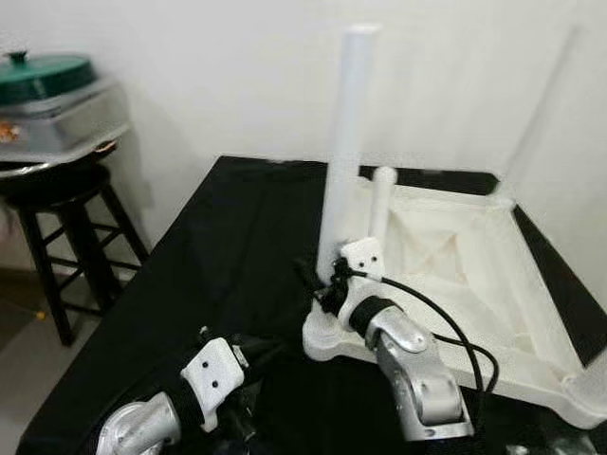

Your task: Building children table

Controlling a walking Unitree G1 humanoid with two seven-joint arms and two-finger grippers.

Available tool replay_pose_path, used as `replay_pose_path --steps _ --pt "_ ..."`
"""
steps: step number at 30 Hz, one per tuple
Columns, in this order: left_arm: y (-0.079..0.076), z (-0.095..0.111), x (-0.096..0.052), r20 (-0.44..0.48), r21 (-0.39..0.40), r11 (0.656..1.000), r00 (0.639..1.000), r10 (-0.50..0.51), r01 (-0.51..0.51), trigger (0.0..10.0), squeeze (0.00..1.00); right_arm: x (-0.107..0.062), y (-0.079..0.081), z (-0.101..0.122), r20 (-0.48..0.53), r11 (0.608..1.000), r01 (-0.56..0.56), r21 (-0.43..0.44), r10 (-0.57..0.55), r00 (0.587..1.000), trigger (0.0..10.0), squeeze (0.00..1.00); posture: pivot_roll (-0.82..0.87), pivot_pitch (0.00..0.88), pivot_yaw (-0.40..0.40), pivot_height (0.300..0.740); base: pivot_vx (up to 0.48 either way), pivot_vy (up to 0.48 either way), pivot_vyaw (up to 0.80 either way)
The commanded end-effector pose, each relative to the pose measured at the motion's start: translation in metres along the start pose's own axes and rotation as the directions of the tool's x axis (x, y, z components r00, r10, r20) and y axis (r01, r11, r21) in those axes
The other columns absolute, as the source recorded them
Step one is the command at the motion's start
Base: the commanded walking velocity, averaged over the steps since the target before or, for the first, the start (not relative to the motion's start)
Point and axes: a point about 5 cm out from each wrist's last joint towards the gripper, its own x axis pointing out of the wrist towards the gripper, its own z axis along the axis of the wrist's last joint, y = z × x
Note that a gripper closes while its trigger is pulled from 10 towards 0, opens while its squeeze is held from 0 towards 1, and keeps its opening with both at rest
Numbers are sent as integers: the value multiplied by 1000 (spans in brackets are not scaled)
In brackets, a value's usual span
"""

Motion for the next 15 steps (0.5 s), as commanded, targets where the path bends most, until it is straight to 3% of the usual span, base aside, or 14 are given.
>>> replay_pose_path --steps 1,2,3,4,8,9,11,12,13,14,15 --pt "0 -4 0 -27 1 1000 999 -17 17 10000 0 -2 -9 -29 -152 999 5 45 2 988 4039 0 -42 42 -14 740 0 0 0" --pt "1 -4 1 -26 -1 1000 1000 -7 7 10000 0 -2 -13 -28 -163 998 -41 38 47 985 10000 0 -45 37 -13 740 0 0 0" --pt "1 -4 1 -25 -3 1000 1000 1 -1 10000 0 -4 -13 -25 -167 996 -75 39 80 983 10000 0 -45 37 -13 740 0 0 0" --pt "1 -4 1 -24 -5 1000 1000 8 -8 10000 0 -5 -14 -20 -157 993 -118 29 121 980 10000 1000 -42 35 -14 740 0 0 0" --pt "1 -4 2 -24 -4 1000 1000 8 -8 10000 0 -7 -13 -8 -130 985 -173 9 173 976 10000 1000 -40 32 -18 740 0 0 0" --pt "1 -4 3 -25 -1 1000 1000 6 -6 10000 0 -8 -15 2 -96 973 -229 -21 226 970 10000 1000 -36 29 -19 740 0 0 0" --pt "1 -4 3 -25 1 1000 1000 4 -4 10000 0 -12 -15 17 -69 913 -396 -96 391 918 10000 1000 -35 28 -19 740 0 0 0" --pt "1 -4 3 -25 1 1000 1000 4 -4 10000 0 -12 -15 17 -69 913 -396 -96 391 918 10000 1000 -35 28 -19 740 0 0 0" --pt "1 -5 4 -26 1 1000 1000 4 -4 10000 0 -13 -16 21 -76 878 -463 -124 457 886 10000 824 -35 24 -20 740 0 0 0" --pt "1 -5 5 -27 2 1000 1000 3 -3 10000 0 -12 -23 29 -86 813 -568 -130 562 823 10000 0 -25 15 -27 740 0 0 0" --pt "1 -6 6 -28 3 1000 1000 2 -2 10000 0 -11 -25 32 -84 793 -595 -128 589 803 10000 0 -25 15 -27 740 0 0 0"
